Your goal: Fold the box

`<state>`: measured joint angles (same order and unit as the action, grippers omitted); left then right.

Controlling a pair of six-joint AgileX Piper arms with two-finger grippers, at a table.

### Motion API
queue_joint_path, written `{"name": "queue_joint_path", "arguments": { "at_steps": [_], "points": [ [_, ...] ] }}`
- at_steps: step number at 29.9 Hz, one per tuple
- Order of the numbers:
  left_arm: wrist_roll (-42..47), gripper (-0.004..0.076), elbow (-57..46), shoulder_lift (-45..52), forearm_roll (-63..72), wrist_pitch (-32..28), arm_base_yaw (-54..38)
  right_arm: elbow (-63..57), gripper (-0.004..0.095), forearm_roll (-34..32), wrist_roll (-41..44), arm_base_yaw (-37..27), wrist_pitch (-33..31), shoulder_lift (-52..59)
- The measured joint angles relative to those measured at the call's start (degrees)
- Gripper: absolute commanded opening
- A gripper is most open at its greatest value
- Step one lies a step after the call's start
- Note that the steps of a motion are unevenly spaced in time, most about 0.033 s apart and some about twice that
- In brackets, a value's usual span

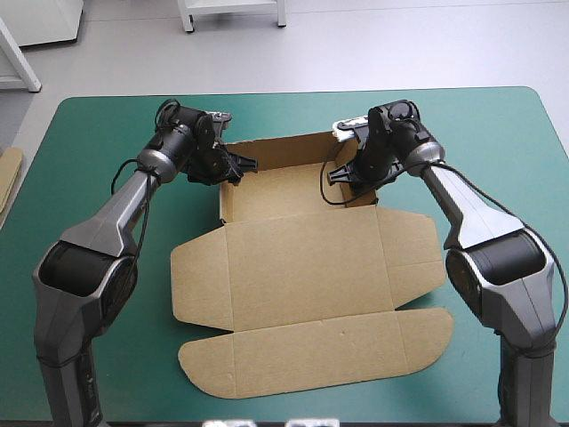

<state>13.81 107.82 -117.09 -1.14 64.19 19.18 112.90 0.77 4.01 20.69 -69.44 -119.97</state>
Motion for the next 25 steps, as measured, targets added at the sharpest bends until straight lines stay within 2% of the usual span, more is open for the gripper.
{"name": "queue_joint_path", "arguments": {
  "at_steps": [15, 25],
  "points": [
    [-1.89, 0.0549, 1.53, 0.41, -0.19, -2.64, 0.12, 1.64, 0.0634, -0.25, 0.0, 0.0, 0.03, 0.04],
    [-5.63, 0.0549, 0.18, 8.51, -0.34, -6.43, 2.87, 5.28, 0.0572, -1.53, 0.0, 0.0, -1.54, 4.51]
  ]
}}
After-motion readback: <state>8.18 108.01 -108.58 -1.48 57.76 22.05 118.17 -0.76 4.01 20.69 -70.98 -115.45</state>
